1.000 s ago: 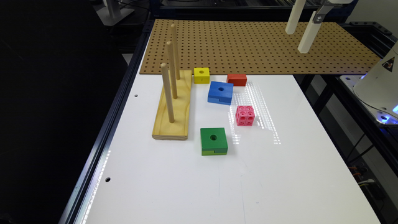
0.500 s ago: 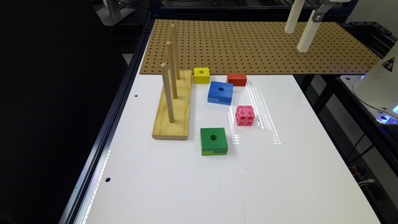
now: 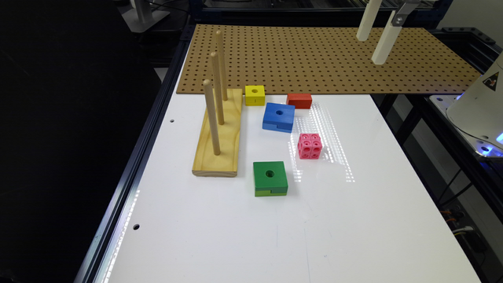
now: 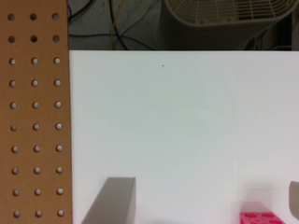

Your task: Pick up blue block.

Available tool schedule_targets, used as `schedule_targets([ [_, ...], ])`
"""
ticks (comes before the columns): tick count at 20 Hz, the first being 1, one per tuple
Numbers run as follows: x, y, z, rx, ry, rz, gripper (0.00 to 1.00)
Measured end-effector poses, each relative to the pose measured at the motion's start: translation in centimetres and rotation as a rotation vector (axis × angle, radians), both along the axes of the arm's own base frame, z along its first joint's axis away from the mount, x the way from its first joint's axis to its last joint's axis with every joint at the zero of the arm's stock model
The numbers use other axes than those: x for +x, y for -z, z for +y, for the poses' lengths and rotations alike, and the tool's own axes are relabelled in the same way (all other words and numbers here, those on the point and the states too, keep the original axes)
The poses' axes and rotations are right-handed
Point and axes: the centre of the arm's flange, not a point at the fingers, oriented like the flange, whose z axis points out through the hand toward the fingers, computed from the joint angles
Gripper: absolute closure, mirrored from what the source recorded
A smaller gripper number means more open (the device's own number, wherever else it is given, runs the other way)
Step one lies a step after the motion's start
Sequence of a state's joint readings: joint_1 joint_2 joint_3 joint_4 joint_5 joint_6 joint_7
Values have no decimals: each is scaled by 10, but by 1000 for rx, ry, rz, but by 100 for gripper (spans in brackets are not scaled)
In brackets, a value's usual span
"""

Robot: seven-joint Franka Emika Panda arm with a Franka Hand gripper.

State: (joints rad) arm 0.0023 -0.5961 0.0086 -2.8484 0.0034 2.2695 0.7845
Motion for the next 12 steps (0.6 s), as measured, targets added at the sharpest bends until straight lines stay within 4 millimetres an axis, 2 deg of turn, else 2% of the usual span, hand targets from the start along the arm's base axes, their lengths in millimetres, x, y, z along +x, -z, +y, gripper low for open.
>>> schedule_targets([
  [10, 5, -3, 0, 0, 0, -26, 0],
  [11, 44, 0, 0, 1, 0, -25, 0],
  [12, 47, 0, 0, 1, 1, -23, 0],
])
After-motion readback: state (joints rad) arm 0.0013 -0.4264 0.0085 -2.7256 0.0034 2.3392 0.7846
